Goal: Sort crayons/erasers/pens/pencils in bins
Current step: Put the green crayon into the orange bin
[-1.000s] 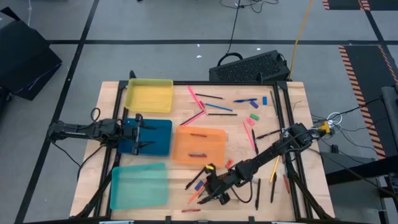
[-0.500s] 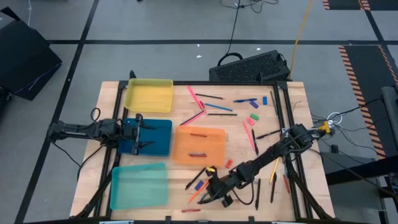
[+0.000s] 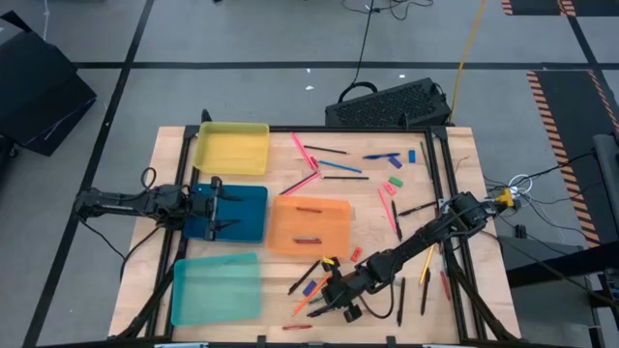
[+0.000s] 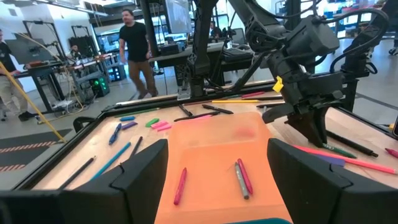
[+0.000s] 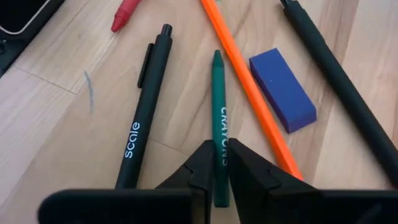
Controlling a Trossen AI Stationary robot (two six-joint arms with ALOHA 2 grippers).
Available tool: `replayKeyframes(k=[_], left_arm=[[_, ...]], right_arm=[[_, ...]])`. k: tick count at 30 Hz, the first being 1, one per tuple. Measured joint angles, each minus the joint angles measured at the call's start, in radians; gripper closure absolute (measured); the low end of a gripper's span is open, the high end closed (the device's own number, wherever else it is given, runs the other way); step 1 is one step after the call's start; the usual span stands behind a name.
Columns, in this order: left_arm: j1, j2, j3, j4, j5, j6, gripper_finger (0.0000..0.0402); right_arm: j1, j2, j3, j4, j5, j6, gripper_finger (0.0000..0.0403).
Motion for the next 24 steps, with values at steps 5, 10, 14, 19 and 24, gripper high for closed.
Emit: replayKeyframes(k=[5,10,14,19,24], left_arm=[[0.0,0.0,0.0,0.0,0.0,0.0,0.0128],[0.0,0.0,0.0,0.0,0.0,0.0,0.0128],[0.0,0.0,0.0,0.0,0.0,0.0,0.0128],[0.0,0.0,0.0,0.0,0.0,0.0,0.0128],[0.0,0.0,0.0,0.0,0.0,0.0,0.0128]], right_arm=[[0.0,0.0,-0.001,-0.021,0.0,-0.003,0.0379],[0.001,-0.011,-0.002,-0.022,-0.002,0.003,0.0373],[0.002,-0.075,-0.008,-0.057,-0.035,0.003,0.0373],[-0.017,-0.215,-0.005,-0.03,-0.02,-0.026,0.0372],[-0.109,-0.299,-0.005,-0.02,0.132,-0.07,0.0372]])
